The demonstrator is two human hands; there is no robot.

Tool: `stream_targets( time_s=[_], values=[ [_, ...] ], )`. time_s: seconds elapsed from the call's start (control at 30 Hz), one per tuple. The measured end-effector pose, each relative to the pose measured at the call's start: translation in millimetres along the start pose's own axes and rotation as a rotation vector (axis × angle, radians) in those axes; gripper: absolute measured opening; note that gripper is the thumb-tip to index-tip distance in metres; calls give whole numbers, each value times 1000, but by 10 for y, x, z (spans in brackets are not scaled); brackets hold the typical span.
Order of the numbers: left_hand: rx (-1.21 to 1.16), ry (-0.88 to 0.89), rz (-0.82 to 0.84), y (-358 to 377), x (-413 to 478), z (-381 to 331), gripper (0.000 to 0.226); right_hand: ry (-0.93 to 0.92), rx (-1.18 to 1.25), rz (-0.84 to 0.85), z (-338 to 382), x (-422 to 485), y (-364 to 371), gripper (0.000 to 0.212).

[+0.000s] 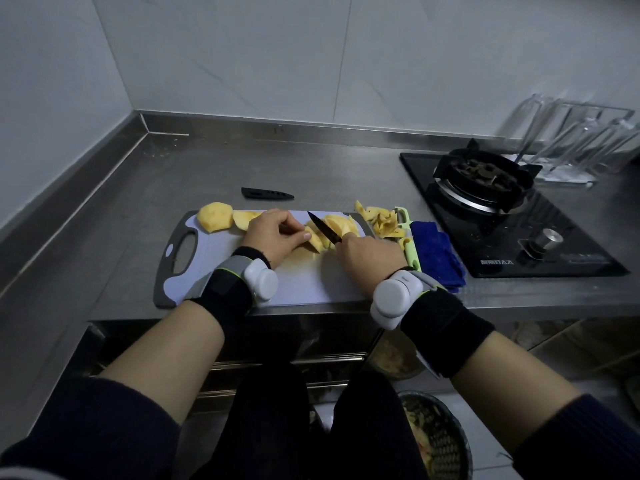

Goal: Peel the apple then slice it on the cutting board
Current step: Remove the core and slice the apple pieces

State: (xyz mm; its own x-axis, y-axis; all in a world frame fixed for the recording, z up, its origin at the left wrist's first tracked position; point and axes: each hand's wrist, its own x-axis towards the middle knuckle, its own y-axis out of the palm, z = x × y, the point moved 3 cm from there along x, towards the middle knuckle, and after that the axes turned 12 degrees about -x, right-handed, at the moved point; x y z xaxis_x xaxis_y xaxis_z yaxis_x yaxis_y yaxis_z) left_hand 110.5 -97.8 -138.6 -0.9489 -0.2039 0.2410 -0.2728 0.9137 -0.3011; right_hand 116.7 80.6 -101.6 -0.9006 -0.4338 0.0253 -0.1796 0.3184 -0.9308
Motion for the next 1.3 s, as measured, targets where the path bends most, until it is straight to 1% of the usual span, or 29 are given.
stream_targets(
  time_s=[0.17, 0.3, 0.43, 0.87, 1.0, 1.17, 1.3],
  values=[
    [24, 10, -9, -14, -15, -17, 21, -4, 35, 2, 25, -42, -95, 24],
    [23, 12, -1, -17, -22, -30, 21, 8, 29, 13, 26, -90, -123, 18],
    [26, 18, 2, -19, -26, -35, 21, 15, 24, 16, 29, -90, -107, 23],
    [25, 32, 12, -17, -23, -42, 18, -33, -8, 75, 55, -56, -87, 25],
    [29, 34, 15, -15, -25, -40, 19, -45, -38, 186, 134, 10, -57, 23],
    [16, 28, 19, -20, -30, -41, 15, -14, -30, 134, 73, 37, 17, 20],
    [-1, 15, 16, -4, -28, -33, 13, 1, -2, 31, 8, 19, -74, 19]
  ],
)
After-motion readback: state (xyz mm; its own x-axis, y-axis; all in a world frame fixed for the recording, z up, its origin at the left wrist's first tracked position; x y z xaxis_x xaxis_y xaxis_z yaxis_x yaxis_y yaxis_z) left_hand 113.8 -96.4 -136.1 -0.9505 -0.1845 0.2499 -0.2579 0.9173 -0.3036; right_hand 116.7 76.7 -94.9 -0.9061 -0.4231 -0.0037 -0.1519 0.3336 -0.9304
